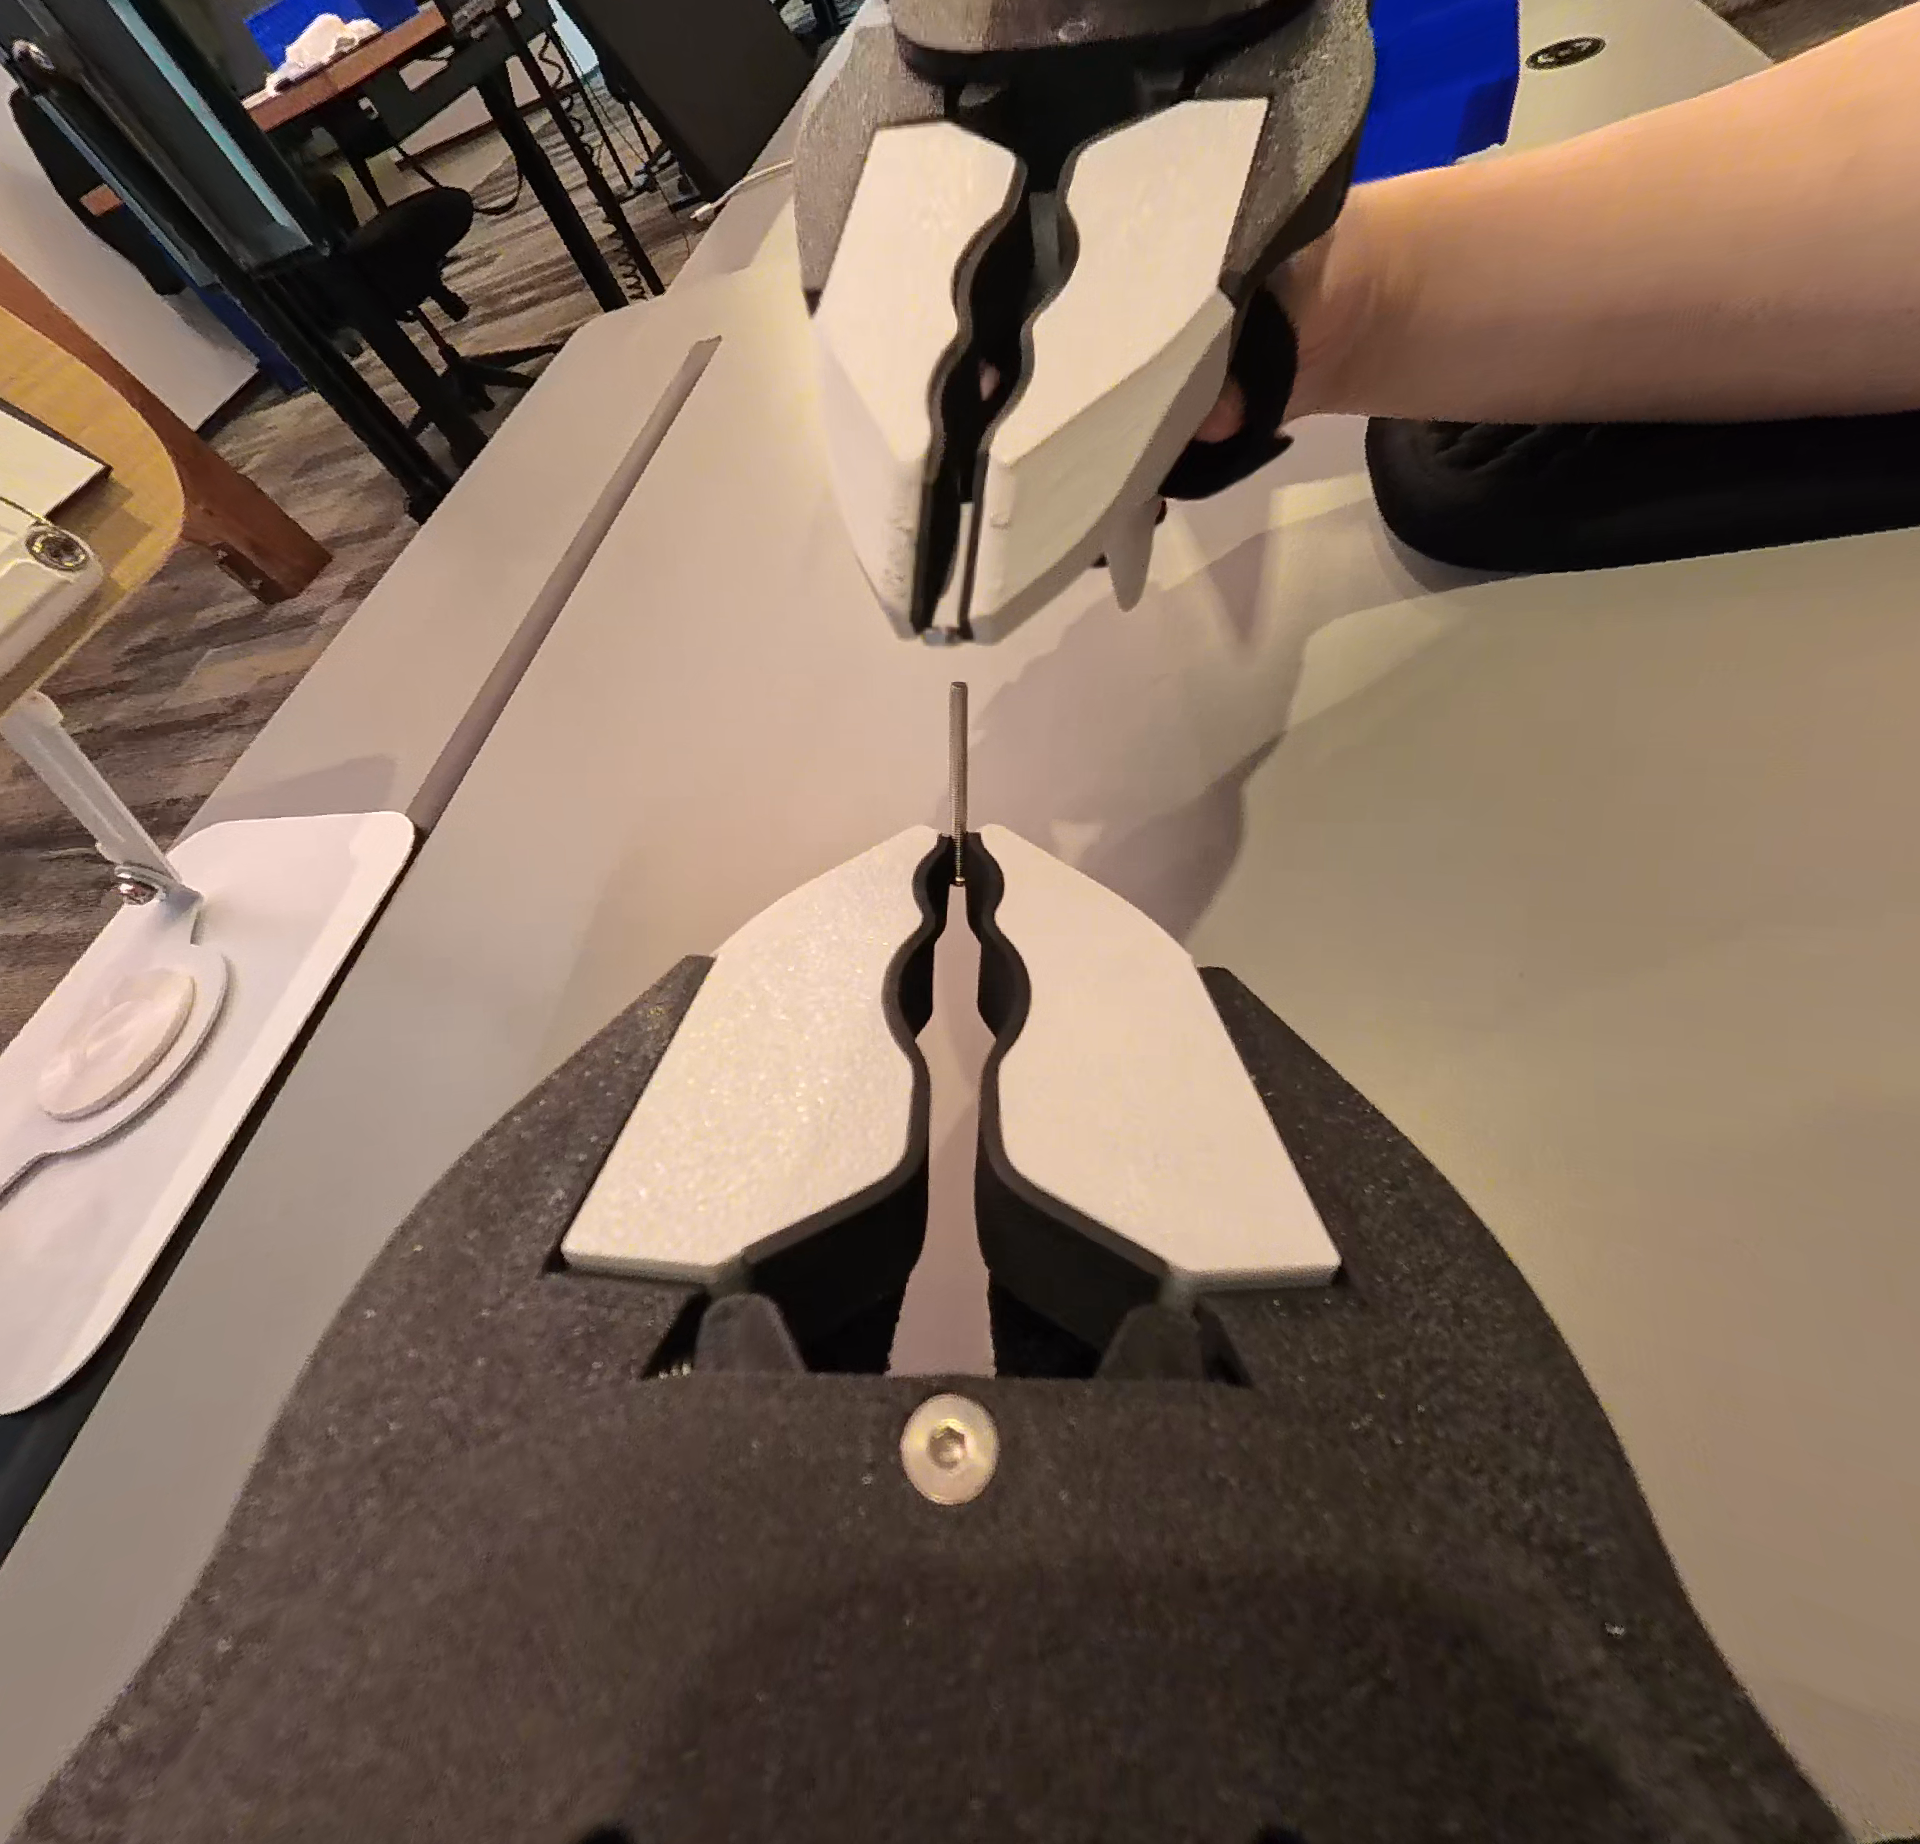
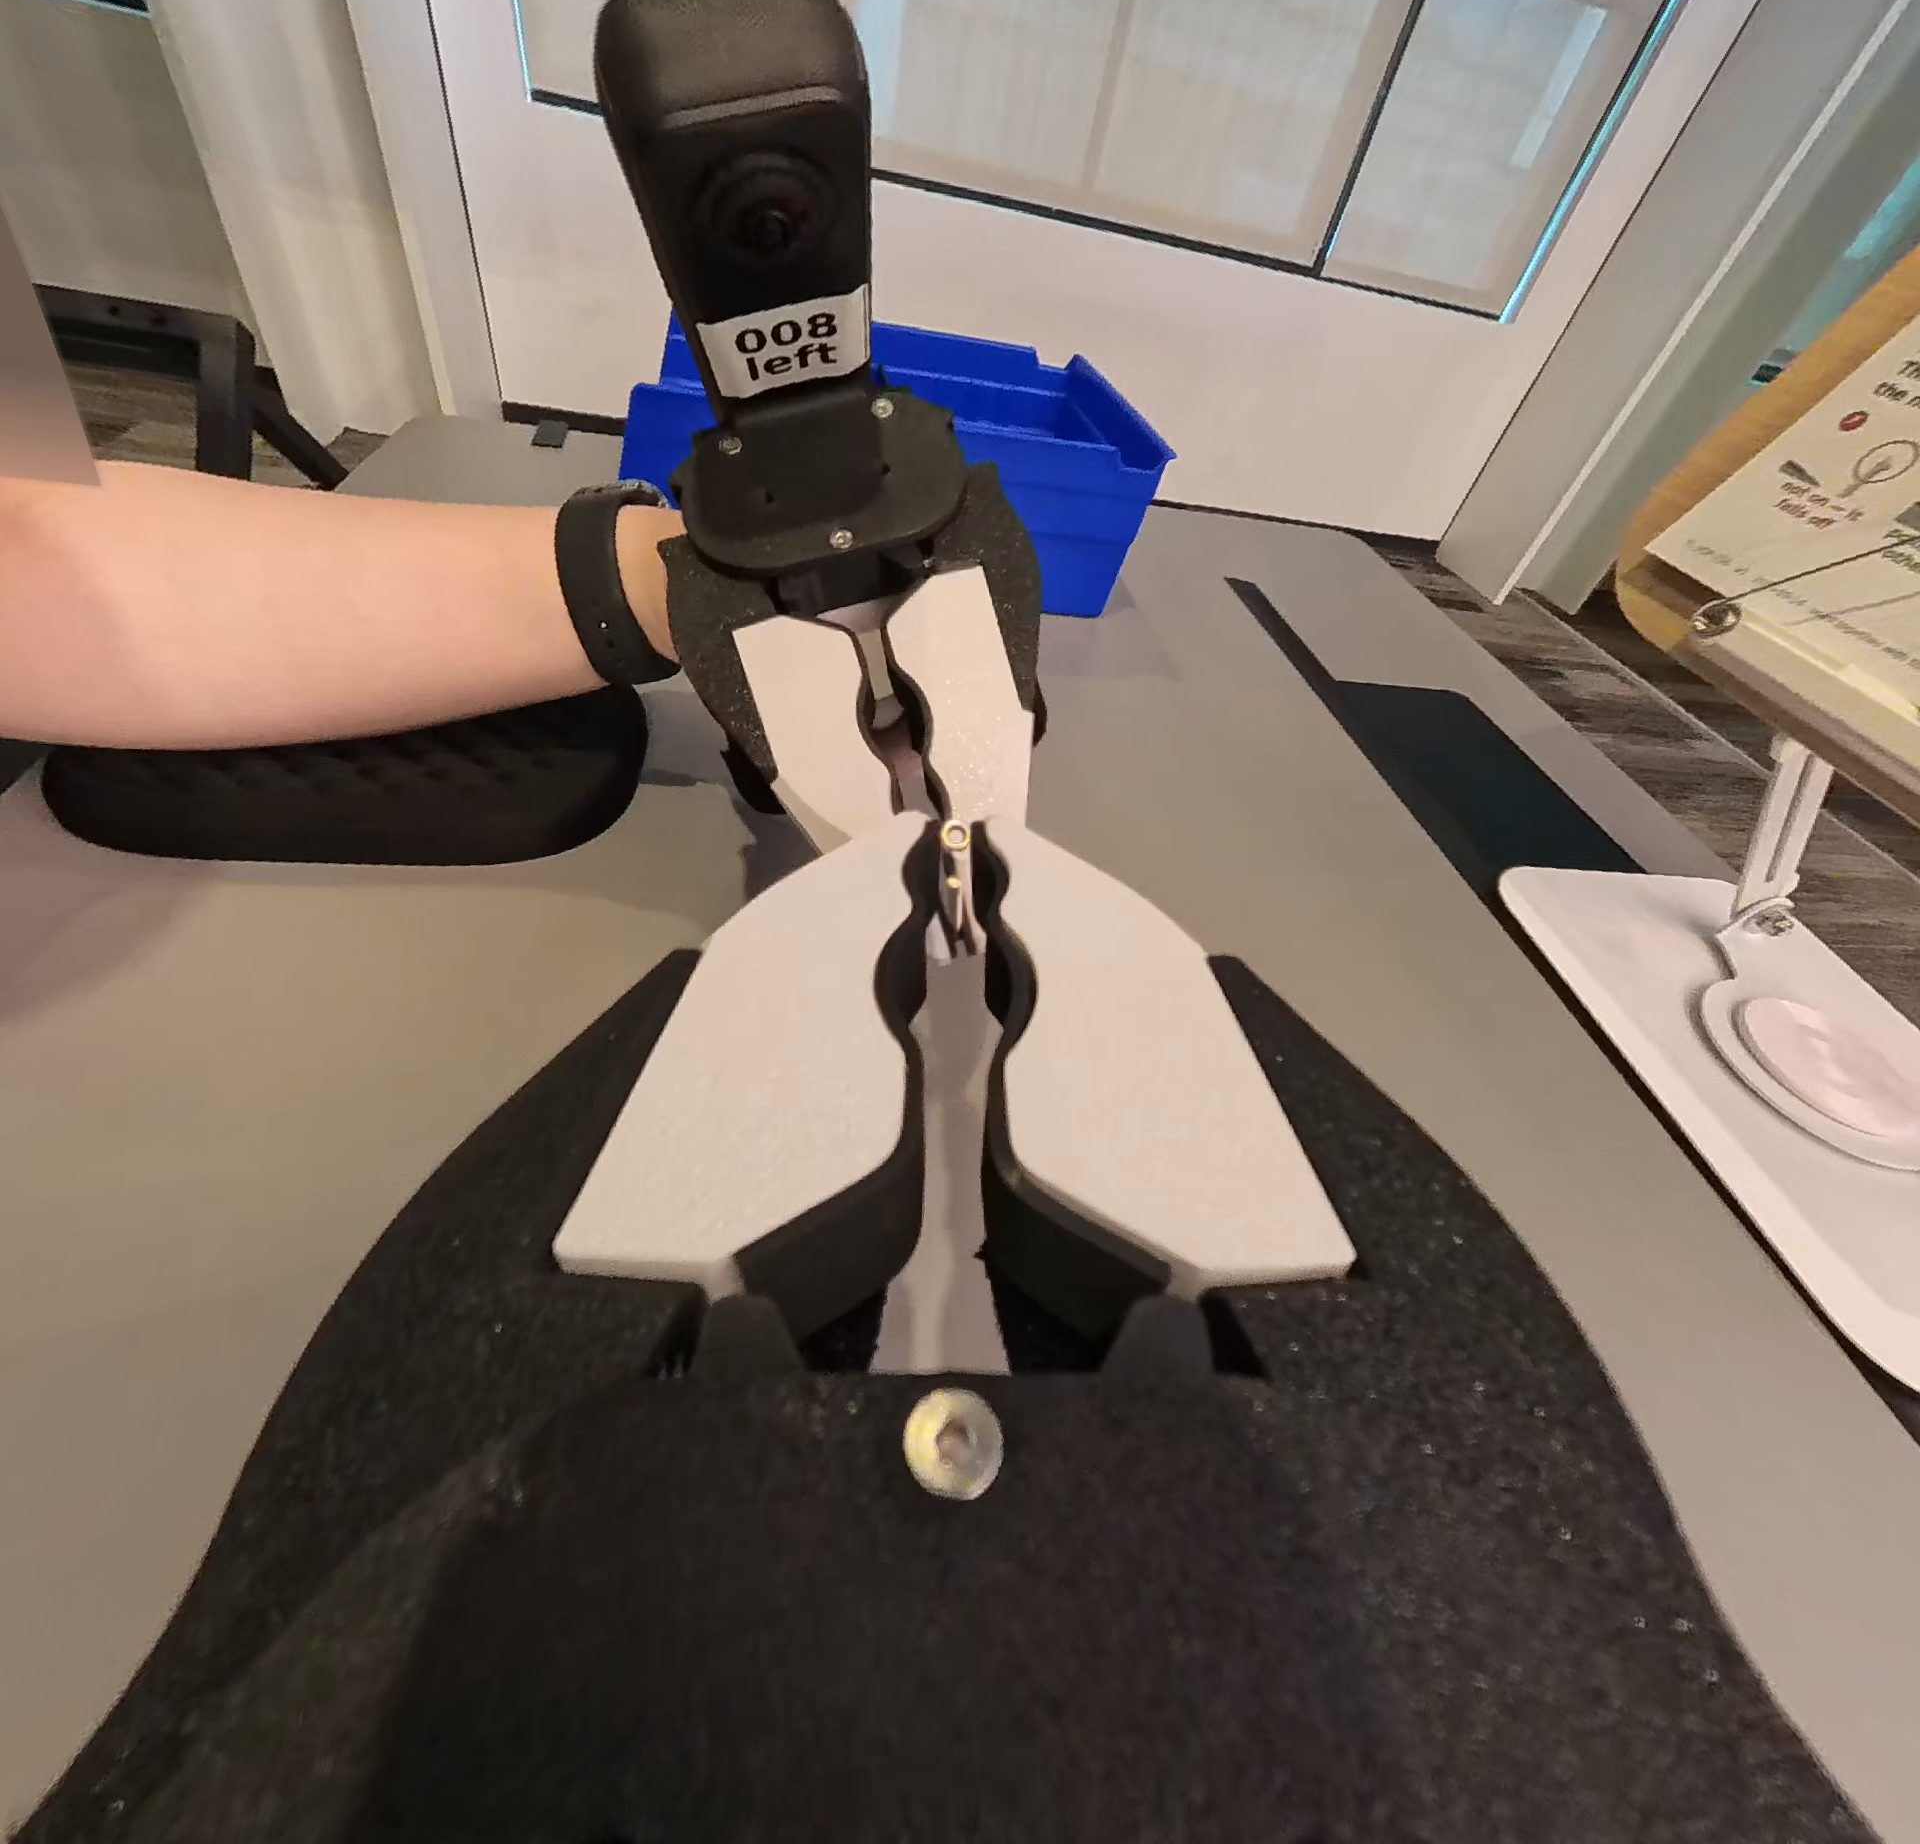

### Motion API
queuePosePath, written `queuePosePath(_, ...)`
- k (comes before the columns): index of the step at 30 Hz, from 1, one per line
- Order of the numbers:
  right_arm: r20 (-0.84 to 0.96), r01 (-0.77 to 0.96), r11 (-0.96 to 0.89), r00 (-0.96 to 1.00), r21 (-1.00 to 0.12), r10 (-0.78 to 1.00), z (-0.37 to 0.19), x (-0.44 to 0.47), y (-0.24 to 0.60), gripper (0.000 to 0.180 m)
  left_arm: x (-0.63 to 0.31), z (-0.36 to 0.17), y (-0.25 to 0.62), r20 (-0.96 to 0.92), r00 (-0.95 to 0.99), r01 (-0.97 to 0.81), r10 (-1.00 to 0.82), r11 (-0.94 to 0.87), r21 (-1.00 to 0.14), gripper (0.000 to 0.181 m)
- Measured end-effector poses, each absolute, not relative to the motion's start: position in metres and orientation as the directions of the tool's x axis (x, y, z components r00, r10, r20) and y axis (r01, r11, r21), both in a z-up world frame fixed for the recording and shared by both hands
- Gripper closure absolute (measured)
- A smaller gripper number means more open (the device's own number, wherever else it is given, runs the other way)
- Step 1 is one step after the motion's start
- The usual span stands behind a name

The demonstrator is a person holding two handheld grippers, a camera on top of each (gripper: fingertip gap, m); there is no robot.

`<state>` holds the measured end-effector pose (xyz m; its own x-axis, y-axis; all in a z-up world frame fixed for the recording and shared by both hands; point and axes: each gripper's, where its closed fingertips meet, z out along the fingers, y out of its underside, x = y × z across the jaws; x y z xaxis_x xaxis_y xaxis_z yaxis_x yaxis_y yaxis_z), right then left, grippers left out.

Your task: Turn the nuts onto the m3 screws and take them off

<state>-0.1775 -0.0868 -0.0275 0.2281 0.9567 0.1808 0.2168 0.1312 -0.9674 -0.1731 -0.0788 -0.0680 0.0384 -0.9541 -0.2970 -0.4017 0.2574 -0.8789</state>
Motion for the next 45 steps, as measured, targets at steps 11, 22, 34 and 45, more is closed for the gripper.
queuePosePath(11, 0.266, 0.271, 0.198, 0.244, -0.942, 0.932, -0.030, -0.177, -0.087, 0.175, -0.176, -0.064, -0.079, -0.303, 0.048, -0.394, -0.952, 0.261, -0.881, 0.179)
queuePosePath(22, 0.258, 0.272, 0.191, 0.239, -0.943, 0.936, -0.031, -0.178, -0.087, 0.175, -0.175, -0.061, -0.080, -0.308, 0.043, -0.386, -0.950, 0.269, -0.883, 0.179)
queuePosePath(34, 0.242, 0.242, 0.178, 0.265, -0.954, 0.934, -0.027, -0.178, -0.084, 0.175, -0.175, -0.057, -0.078, -0.308, 0.066, -0.369, -0.949, 0.264, -0.891, 0.179)
queuePosePath(45, 0.235, 0.182, 0.177, 0.377, -0.967, 0.896, -0.018, -0.182, -0.072, 0.175, -0.179, -0.047, -0.065, -0.328, 0.152, -0.350, -0.932, 0.260, -0.900, 0.179)
